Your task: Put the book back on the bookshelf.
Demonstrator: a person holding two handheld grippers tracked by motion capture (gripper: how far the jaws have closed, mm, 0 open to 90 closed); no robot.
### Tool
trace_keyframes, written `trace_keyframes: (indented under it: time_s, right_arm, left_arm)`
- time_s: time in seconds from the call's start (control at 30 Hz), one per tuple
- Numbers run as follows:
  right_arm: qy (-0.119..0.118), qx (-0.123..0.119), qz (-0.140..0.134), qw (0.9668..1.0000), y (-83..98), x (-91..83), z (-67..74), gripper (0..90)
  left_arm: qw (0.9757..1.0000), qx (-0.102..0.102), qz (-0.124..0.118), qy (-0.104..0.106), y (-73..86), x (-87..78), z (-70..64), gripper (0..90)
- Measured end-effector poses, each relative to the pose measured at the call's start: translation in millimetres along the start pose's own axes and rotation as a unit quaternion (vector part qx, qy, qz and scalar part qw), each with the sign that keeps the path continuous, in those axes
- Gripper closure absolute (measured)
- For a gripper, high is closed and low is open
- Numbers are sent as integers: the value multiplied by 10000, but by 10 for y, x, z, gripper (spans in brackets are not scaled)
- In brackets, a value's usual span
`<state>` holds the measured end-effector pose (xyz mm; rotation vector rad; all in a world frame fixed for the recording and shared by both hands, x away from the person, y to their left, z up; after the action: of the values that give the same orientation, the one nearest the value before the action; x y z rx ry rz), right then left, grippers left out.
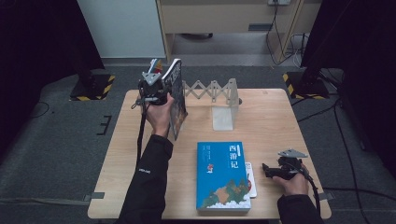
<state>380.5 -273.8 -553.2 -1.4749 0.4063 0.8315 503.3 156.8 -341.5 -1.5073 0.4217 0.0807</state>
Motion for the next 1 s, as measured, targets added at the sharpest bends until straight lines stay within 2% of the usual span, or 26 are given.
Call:
trace_keyframes:
  time_s: [0.27,0.47,0.73,0.83,1.0]
  right_arm:
    - [0,-1,-1,10000,0,0,0,39]
    - [0,-2,-1,10000,0,0,0,39]
    - [1,-2,0,10000,0,0,0,39]
    - [1,-8,-1,10000,-1,0,-1,39]
    - [-2,4,5,10000,0,-1,1,39]
  left_arm:
    - [9998,73,158,111,108,-149,25,815]
    - [9991,233,311,160,184,-274,68,814]
    - [9969,263,630,386,276,-444,166,813]
    - [9958,365,730,411,313,-501,192,813]
    - [9952,416,802,364,362,-554,252,812]
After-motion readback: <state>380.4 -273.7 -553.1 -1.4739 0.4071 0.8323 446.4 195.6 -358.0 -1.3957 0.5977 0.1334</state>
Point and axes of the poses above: each handheld gripper's, and its own axes: x roughly forward along the jaws, y roughly out of its underside, z roughly to its left, the point moved 2 cm from there along x, roughly forward along the jaws, and after that the axes turned 7 degrees about x, right-handed, at the moved point
